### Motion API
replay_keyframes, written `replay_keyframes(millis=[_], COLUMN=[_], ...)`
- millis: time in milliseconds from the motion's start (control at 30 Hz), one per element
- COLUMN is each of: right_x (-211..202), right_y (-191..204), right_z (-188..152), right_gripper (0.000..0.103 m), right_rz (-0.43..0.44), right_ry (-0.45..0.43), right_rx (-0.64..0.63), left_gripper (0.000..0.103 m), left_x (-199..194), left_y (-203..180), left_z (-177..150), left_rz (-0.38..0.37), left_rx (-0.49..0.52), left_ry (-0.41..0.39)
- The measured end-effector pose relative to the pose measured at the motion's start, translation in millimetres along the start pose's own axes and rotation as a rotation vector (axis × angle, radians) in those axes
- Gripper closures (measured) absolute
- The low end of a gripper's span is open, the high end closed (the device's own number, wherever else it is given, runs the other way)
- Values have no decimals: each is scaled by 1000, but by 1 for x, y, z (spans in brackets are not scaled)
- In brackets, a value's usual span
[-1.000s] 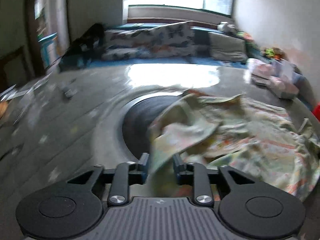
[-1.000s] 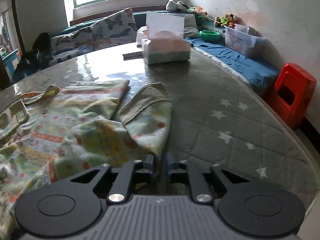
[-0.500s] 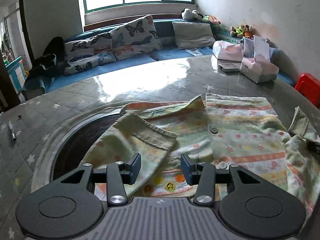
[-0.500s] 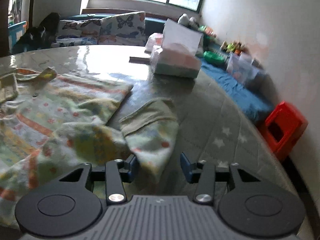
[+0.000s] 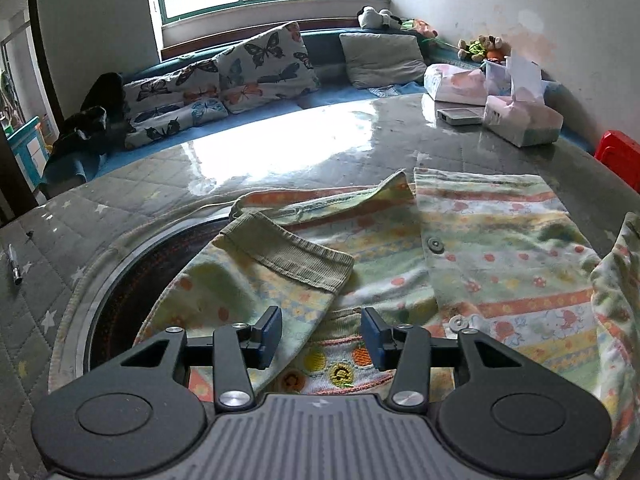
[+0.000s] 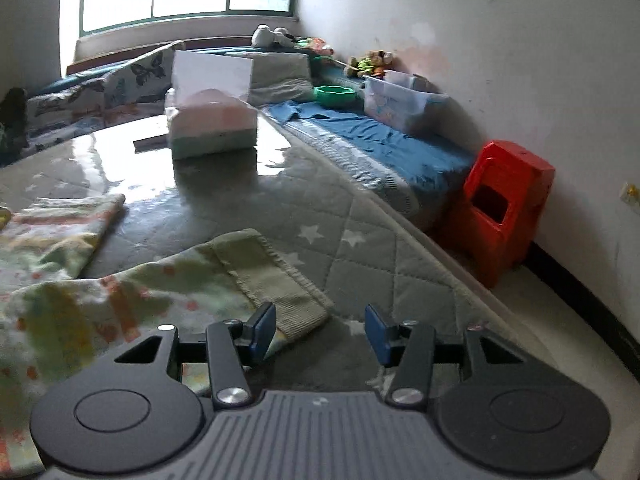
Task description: Fold clothes
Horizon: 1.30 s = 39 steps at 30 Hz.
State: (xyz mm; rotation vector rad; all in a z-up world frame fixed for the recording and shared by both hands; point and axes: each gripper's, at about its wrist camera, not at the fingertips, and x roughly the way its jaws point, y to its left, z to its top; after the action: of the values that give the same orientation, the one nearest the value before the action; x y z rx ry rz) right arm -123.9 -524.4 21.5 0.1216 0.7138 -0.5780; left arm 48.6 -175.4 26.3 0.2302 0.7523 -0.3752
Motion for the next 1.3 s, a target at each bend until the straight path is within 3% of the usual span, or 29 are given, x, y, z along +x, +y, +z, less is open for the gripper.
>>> replay_keyframes(millis=[100, 300, 567, 700, 767, 833, 1000, 1300], right_x=[-6, -1, 1, 3, 4, 4, 6, 8], right_y=[9, 46, 58, 55, 55, 55, 55, 58], right_z=[0, -2, -4, -4, -4, -4, -4, -3], right_gripper=[48, 47, 42, 40, 38, 36, 33, 31], right_rz=[51, 147, 169, 169, 169, 164, 157, 145], right_ry=[-10, 8, 20, 24, 24, 24, 23, 13], right_rx=[-16, -76, -85, -82, -82, -84, -89, -103], left_gripper=[56, 57, 62, 77, 93, 99, 100, 100], left_x=[2, 4, 21, 33, 34, 33, 1, -101], left_y=[1, -1, -9, -12, -10, -4, 28, 135], left_z=[0, 5, 18, 18, 17, 17, 22, -2], left_rz=[-4, -4, -20, -12, 3, 2, 26, 152], left_rx=[-5, -3, 16, 18, 18, 1, -106, -355], left_ry=[-4, -24, -26, -2, -13, -15, -97, -269])
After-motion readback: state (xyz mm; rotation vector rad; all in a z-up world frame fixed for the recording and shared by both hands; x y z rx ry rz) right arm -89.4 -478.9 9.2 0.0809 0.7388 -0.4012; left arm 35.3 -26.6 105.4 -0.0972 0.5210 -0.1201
